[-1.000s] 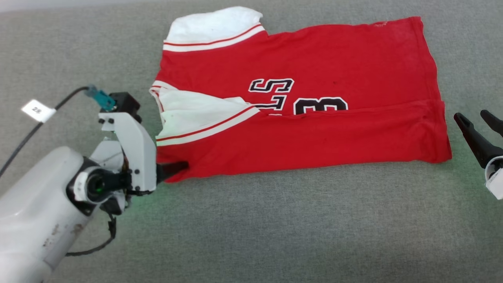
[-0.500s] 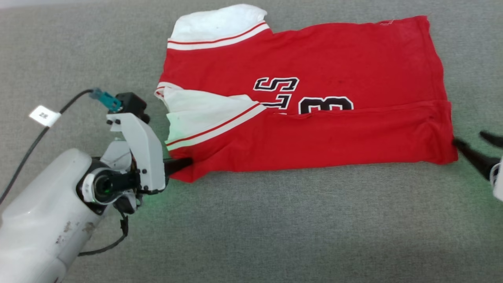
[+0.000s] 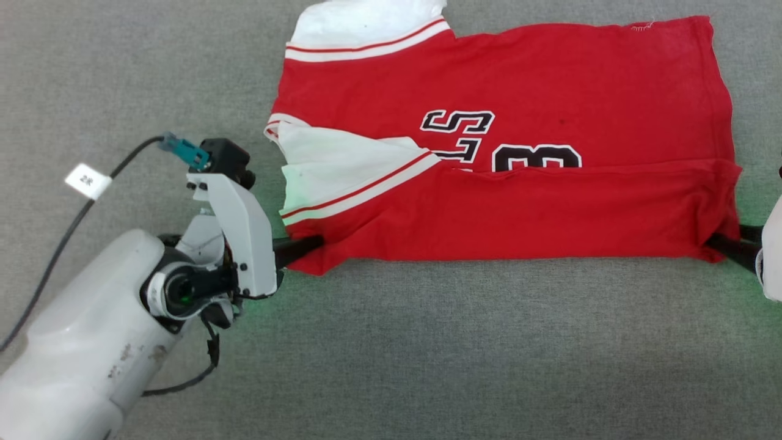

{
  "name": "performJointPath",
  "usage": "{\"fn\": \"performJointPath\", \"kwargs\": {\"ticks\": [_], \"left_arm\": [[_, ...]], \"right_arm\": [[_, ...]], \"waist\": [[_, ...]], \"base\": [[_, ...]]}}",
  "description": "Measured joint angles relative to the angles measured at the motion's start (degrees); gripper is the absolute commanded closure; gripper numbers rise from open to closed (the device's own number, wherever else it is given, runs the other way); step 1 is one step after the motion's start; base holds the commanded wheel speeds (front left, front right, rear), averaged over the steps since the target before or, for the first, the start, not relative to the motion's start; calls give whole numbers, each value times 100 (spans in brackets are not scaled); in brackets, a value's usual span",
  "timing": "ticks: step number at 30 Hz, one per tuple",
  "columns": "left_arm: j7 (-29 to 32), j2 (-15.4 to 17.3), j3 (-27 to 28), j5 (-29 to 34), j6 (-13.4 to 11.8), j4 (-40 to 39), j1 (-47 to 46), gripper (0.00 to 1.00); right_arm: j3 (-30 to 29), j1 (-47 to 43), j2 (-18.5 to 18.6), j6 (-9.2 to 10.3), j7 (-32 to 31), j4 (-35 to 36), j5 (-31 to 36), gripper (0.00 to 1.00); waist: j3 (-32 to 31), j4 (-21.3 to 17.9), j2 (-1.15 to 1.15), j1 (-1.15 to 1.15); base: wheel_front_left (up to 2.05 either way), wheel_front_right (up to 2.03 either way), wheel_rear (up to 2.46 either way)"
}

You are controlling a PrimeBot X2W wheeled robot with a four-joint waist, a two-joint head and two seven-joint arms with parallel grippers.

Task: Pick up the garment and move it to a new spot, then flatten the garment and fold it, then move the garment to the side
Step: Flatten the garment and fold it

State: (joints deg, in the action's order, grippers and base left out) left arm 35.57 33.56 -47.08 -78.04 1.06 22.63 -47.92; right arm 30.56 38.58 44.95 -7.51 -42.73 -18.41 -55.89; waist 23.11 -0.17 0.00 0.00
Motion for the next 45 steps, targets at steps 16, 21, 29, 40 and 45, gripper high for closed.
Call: {"fn": "performJointPath", "kwargs": {"ticks": [16,21,29,40,45], "left_arm": [[-555,1039,135,-60,-325,-1849,1458,100],[-776,1336,178,-130,-613,-2477,1982,89],[-1365,1530,448,-14,-935,-2911,2274,0],[-2553,1323,965,738,-1209,-2224,1706,0],[-3055,834,1068,1150,-1016,-1180,828,0]], "right_arm": [[-291,-1691,848,-2,341,1094,-553,100],[-567,-2106,936,-2,511,1423,-581,59],[-1098,-2347,730,-2,1087,1625,-204,0],[-1741,-1813,-520,-2,3501,1461,956,0],[-1705,-1502,-1187,-2,4512,1165,1512,0]], "waist": [[-514,24,0,0],[-543,-3,0,0],[-585,-79,0,0],[-442,-310,0,0],[-272,-512,0,0]], "base": [[0,0,0],[0,0,0],[0,0,0],[0,0,0],[0,0,0]]}}
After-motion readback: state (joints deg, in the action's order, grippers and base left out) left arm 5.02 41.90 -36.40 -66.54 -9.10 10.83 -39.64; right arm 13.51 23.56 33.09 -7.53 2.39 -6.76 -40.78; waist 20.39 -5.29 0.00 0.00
